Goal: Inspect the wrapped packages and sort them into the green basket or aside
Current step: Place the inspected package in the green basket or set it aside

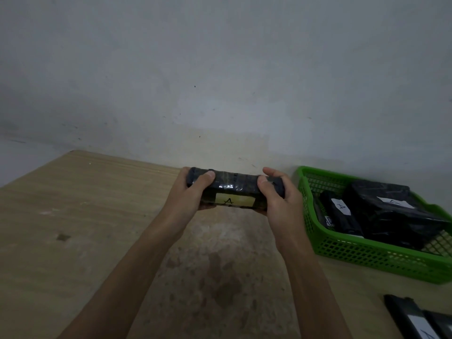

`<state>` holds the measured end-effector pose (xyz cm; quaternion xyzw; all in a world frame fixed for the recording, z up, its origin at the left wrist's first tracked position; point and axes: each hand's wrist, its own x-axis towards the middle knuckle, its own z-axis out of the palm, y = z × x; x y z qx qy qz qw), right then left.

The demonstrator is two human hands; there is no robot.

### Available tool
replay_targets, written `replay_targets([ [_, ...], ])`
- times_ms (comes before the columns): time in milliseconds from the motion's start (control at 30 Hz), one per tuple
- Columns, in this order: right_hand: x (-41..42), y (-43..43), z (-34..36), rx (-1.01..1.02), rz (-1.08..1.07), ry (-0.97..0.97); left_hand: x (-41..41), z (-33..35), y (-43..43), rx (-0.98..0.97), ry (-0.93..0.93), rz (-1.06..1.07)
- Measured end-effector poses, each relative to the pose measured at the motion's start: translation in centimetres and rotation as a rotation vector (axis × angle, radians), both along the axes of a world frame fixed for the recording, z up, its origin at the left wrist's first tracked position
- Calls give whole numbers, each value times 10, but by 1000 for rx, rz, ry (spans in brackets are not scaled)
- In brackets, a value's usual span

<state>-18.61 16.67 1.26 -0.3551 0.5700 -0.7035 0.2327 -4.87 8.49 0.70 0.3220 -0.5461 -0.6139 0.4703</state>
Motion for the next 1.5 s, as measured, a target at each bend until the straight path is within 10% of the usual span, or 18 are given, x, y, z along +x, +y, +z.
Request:
replay_targets([
  [267,2,9,-1,-245,103,271,22,9,-14,186,-13,-198],
  [567,0,3,-6,426,139,108,21,1,-17,126,-60,-149],
  [1500,0,5,1,179,94,-34,25,7,-11,-311,-39,-98],
])
